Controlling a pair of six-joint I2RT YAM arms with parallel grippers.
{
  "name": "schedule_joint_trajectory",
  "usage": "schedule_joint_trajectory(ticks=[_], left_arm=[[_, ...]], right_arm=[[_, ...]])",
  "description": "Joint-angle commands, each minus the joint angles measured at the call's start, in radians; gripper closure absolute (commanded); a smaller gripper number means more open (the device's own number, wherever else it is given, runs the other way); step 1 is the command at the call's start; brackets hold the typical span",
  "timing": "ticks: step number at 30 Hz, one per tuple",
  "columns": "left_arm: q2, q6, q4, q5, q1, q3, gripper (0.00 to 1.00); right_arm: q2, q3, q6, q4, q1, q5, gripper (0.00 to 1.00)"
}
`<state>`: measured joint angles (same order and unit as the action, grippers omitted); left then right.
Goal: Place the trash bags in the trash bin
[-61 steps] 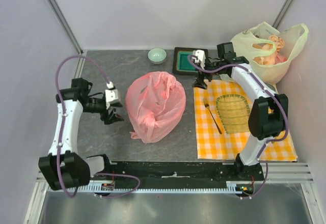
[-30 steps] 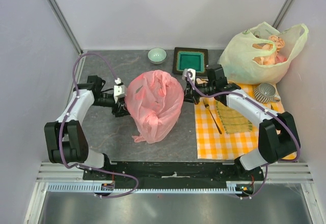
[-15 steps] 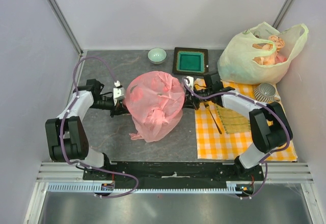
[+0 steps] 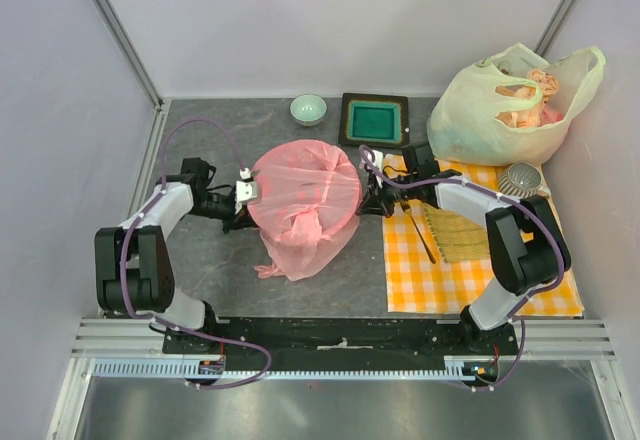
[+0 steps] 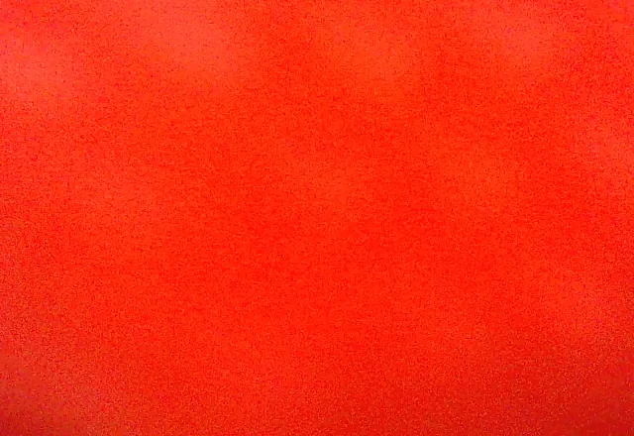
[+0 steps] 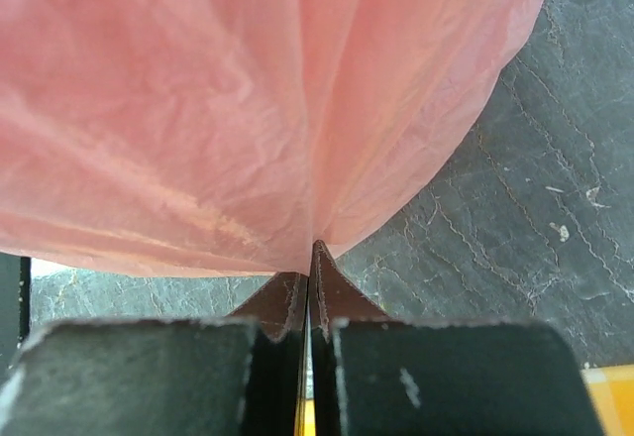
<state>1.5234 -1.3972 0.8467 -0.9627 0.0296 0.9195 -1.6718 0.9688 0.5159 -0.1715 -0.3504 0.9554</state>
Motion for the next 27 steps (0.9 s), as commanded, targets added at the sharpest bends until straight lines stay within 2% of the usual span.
schedule_joint_trajectory(ticks=[1, 2, 3, 6, 13, 18, 22, 25, 27], left_arm=[[-0.012, 0.021, 0.029, 0.157, 0.026, -0.061, 0.80], [-0.029, 0.018, 0.054, 0.110, 0.061, -0.045, 0.63], [-0.060, 0.011, 0.086, 0.070, 0.073, -0.009, 0.35], [-0.107, -0.025, 0.189, -0.025, 0.111, 0.054, 0.17], [-0.170, -0.125, 0.307, -0.059, 0.145, 0.142, 0.16], [-0.146, -0.070, 0.214, -0.163, 0.141, 0.191, 0.17], [-0.095, -0.033, 0.169, -0.191, 0.104, 0.212, 0.19], [-0.077, -0.005, 0.143, -0.228, 0.078, 0.213, 0.27], [-0.078, 0.009, 0.115, -0.254, 0.073, 0.197, 0.45]], right_arm=[[0.060, 0.034, 0.018, -0.078, 0.016, 0.011, 1.00], [0.070, 0.038, 0.027, -0.089, 0.016, 0.013, 1.00], [0.090, 0.050, 0.033, -0.101, 0.017, 0.016, 1.00], [0.127, 0.064, 0.068, -0.169, 0.022, 0.023, 1.00], [0.149, 0.088, 0.131, -0.241, 0.025, 0.011, 1.00], [0.139, 0.116, 0.156, -0.275, 0.027, 0.017, 1.00], [0.133, 0.136, 0.156, -0.289, 0.027, 0.023, 1.00], [0.130, 0.153, 0.162, -0.302, 0.028, 0.025, 1.00], [0.129, 0.163, 0.162, -0.310, 0.027, 0.025, 1.00]])
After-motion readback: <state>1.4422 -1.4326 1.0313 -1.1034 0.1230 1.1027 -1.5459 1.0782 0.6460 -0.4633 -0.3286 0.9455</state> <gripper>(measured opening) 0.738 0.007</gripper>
